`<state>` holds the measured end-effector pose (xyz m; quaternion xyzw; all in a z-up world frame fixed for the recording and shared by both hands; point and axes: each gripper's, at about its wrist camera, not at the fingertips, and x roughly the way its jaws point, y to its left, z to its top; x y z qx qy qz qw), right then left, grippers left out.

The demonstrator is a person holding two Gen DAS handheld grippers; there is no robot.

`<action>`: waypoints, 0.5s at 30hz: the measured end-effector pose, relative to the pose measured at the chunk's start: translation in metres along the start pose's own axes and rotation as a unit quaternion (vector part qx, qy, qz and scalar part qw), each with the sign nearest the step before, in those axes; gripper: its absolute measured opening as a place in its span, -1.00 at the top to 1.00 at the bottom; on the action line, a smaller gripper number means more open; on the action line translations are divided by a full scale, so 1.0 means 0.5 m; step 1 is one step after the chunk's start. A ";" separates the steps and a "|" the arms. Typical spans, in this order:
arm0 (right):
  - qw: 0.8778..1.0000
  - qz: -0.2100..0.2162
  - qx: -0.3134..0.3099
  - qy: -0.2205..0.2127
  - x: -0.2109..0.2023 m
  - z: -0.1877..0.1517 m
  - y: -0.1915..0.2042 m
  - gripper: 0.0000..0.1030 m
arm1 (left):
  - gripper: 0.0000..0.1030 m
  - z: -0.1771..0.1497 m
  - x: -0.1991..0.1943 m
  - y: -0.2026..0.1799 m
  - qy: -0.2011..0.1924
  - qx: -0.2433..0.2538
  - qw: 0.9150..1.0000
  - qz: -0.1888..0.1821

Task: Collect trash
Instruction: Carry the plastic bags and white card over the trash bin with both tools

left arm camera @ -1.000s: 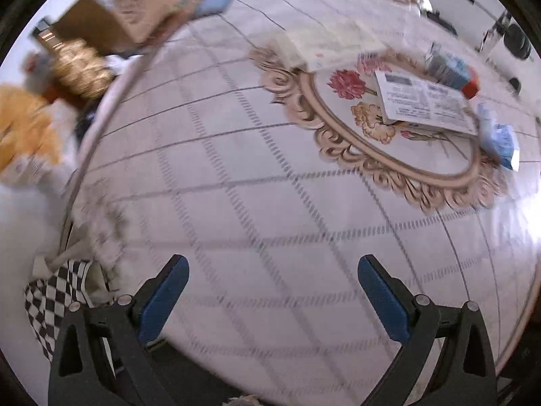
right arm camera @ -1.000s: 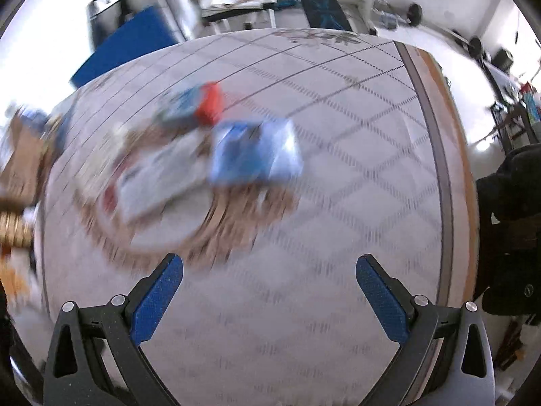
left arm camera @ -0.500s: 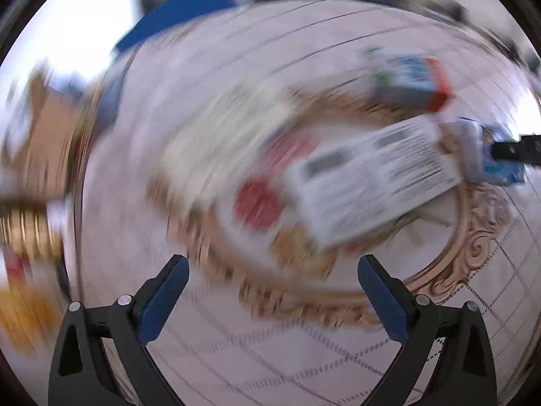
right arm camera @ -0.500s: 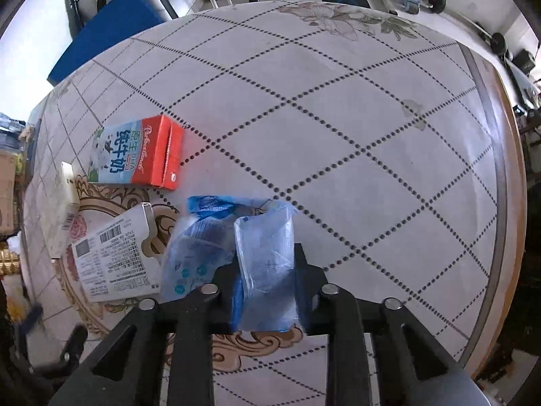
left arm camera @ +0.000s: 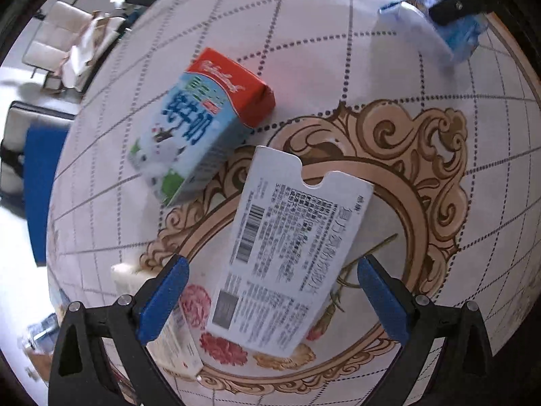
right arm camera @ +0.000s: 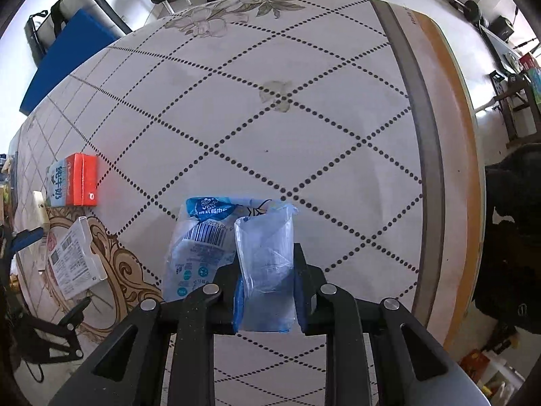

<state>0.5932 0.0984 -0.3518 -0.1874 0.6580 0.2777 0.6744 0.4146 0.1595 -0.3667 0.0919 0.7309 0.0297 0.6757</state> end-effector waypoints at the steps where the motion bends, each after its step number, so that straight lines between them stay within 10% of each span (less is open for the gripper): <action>1: 1.000 0.002 0.000 -0.002 0.002 0.003 -0.004 0.52 | -0.97 0.005 0.007 -0.002 0.006 0.005 1.000 -0.007; 7: 1.000 0.010 -0.005 -0.001 0.000 -0.012 -0.014 0.52 | -0.53 -0.001 0.024 0.036 0.008 -0.005 0.997 -0.080; 15: 1.000 0.008 -0.022 -0.006 -0.008 -0.042 0.009 0.52 | -0.52 -0.048 0.008 0.048 -0.022 -0.032 0.997 -0.071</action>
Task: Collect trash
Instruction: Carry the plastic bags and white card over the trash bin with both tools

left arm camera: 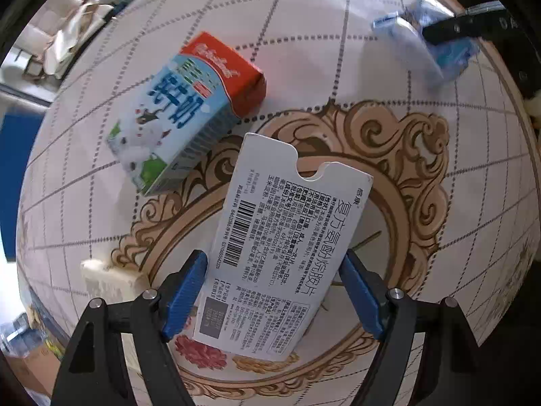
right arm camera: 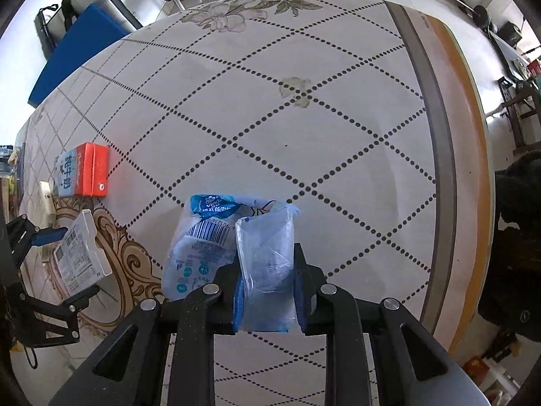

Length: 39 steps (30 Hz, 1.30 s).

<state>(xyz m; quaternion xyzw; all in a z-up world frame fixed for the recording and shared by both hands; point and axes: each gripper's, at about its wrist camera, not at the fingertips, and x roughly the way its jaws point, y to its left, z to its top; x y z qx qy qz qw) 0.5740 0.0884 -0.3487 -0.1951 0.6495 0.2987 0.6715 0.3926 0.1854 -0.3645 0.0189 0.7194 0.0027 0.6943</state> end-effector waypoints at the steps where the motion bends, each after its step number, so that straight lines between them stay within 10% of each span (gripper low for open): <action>1: 1.000 -0.003 -0.003 -0.002 -0.002 -0.001 0.005 0.52 | -0.52 -0.021 -0.007 0.014 -0.006 -0.006 1.000 0.001; 7: 0.999 -0.014 -0.011 -0.034 -0.040 -0.064 0.020 0.52 | -0.52 -0.077 -0.086 -0.017 -0.064 -0.096 0.993 0.022; 19: 0.998 -0.006 -0.003 -0.068 -0.099 -0.289 0.026 0.52 | -0.52 -0.281 -0.182 -0.145 -0.142 -0.277 0.950 0.034; 32: 0.997 0.000 -0.022 -0.078 -0.173 -0.720 0.033 0.52 | -0.52 -0.595 -0.204 -0.354 -0.197 -0.420 0.886 0.009; 39: 0.998 0.034 -0.043 0.018 -0.069 -0.999 0.041 0.52 | -0.51 -0.785 -0.113 -0.479 -0.164 -0.519 0.837 -0.049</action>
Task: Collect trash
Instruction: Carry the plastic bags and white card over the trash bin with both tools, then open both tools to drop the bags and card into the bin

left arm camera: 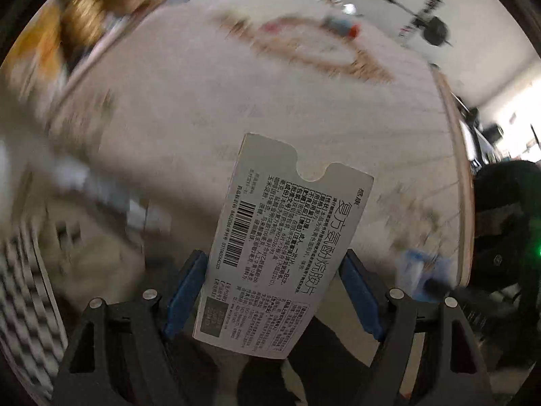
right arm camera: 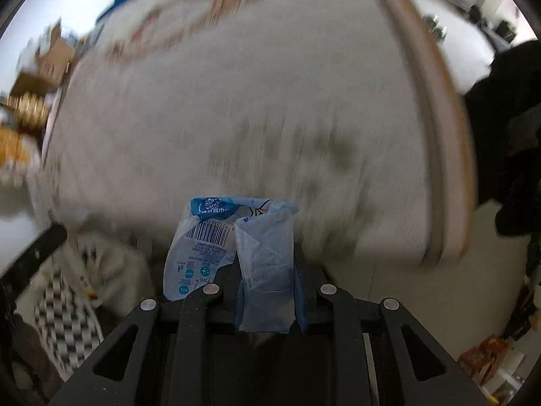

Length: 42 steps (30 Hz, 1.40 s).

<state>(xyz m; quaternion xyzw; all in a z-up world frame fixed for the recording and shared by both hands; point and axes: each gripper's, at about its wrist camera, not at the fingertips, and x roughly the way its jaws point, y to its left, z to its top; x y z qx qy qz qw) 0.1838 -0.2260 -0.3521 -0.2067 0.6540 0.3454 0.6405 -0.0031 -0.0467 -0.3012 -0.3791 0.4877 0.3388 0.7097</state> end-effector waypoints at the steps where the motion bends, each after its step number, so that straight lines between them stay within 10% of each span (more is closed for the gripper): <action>1: 1.000 0.000 -0.008 0.020 0.031 -0.031 0.008 0.52 | -0.52 -0.039 0.017 0.028 0.015 -0.025 1.000 -0.002; 9: 0.991 -0.012 -0.061 0.118 0.368 -0.146 0.039 0.52 | -0.52 -0.195 0.271 0.201 0.103 -0.154 0.983 0.006; 23: 0.988 0.013 -0.073 0.135 0.941 -0.018 0.053 0.50 | -0.54 -0.278 0.827 0.410 0.194 -0.288 0.935 -0.071; 26: 0.987 0.018 -0.087 0.135 0.981 -0.008 0.062 -0.05 | -0.78 -0.297 0.843 0.417 0.194 -0.288 0.935 -0.069; 28: 0.987 0.025 -0.100 0.127 0.993 -0.007 0.068 -0.94 | -0.93 -0.311 0.834 0.414 0.190 -0.289 0.936 -0.063; 36: 0.967 -0.084 -0.232 0.058 0.959 -0.060 0.124 -0.98 | -0.93 -0.337 0.757 0.406 0.130 -0.209 0.965 0.092; 42: 0.959 -0.096 -0.264 0.030 0.890 -0.090 0.150 -0.98 | -0.93 -0.349 0.681 0.387 0.105 -0.161 0.969 0.158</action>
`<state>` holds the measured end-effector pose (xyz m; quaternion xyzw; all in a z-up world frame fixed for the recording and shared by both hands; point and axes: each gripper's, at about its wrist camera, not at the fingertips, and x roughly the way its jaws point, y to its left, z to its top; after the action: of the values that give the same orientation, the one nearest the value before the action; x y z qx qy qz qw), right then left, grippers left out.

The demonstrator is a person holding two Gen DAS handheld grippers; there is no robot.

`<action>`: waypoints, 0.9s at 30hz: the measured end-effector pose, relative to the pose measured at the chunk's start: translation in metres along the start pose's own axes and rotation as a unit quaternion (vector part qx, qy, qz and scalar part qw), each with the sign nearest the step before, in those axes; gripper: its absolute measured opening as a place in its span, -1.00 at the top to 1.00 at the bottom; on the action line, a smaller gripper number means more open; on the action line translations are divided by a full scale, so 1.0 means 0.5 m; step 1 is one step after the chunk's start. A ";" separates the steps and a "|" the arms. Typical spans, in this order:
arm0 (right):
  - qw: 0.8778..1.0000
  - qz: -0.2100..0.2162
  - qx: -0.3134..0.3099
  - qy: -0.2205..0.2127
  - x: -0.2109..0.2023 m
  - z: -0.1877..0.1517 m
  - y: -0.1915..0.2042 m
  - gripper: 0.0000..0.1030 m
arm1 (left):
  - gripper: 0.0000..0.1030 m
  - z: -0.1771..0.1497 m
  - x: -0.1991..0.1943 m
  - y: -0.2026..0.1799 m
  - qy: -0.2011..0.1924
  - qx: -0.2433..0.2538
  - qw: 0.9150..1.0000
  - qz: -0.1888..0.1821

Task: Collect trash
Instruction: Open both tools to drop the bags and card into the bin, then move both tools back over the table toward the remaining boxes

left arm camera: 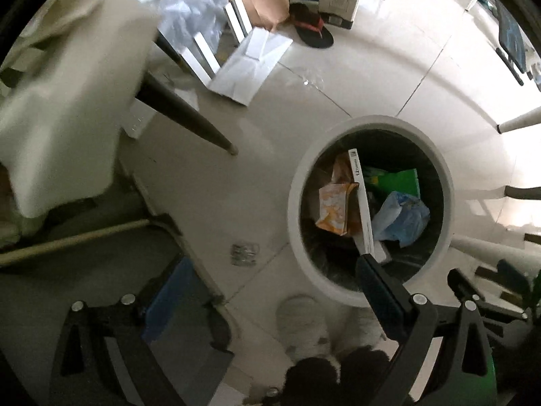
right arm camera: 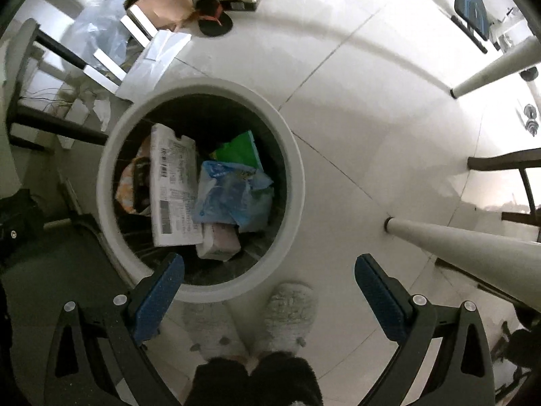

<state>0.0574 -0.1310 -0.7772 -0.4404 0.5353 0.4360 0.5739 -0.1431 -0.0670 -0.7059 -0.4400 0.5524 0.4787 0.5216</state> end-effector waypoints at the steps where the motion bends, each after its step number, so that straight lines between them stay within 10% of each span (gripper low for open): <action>1: 1.000 0.002 -0.003 -0.004 -0.016 -0.003 0.004 -0.98 | -0.93 -0.002 -0.011 -0.001 -0.002 -0.001 1.000 0.002; 27: 0.999 0.016 -0.023 -0.045 -0.515 -0.105 0.056 -0.98 | -0.93 -0.111 -0.429 0.044 -0.034 0.006 0.999 0.004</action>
<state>0.0062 -0.1830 -0.5233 -0.4247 0.5057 0.4771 0.5799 -0.1585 -0.1213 -0.4905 -0.4186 0.5389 0.4918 0.5408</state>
